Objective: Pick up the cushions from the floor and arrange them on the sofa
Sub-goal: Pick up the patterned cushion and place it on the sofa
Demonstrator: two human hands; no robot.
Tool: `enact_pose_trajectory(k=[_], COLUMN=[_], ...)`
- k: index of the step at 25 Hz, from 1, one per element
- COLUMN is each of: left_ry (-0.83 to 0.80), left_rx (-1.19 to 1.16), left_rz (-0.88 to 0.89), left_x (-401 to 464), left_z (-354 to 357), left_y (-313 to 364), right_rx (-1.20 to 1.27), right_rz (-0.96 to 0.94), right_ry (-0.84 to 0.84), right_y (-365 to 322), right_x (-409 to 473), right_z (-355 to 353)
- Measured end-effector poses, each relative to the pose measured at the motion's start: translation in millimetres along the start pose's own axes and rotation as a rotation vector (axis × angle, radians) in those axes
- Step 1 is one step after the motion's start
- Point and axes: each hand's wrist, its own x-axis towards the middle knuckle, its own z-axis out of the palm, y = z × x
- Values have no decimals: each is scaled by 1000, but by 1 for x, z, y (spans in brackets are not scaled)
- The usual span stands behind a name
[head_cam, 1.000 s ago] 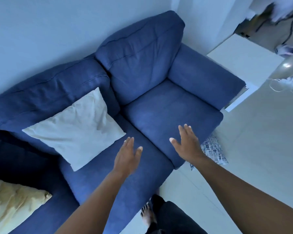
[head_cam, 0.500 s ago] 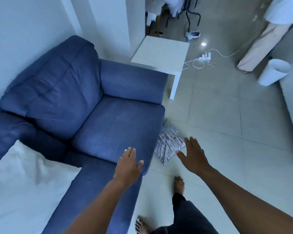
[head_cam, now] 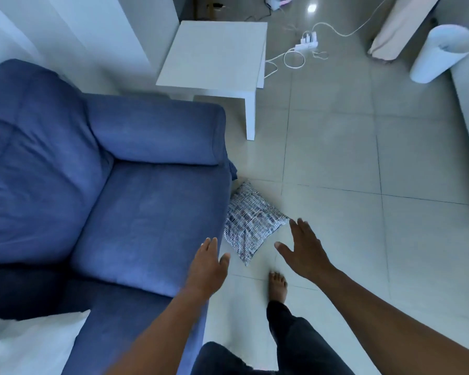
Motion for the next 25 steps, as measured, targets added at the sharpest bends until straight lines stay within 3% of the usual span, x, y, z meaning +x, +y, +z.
enact_pose_trajectory(k=[7, 19, 22, 25], left_ry=[-8, -120, -70, 112], left_rx=[-107, -189, -275, -435], left_rz=[-110, -398, -544, -739], left_x=[86, 337, 399, 448], left_z=[36, 211, 264, 307], left_y=[48, -41, -66, -92], right_rx=[20, 15, -3, -11], right_rz=[1, 73, 68, 116], right_ry=[-89, -180, -186, -138], right_y=[37, 152, 173, 173], right_x=[112, 364, 435, 499], right_z=[10, 200, 248, 268])
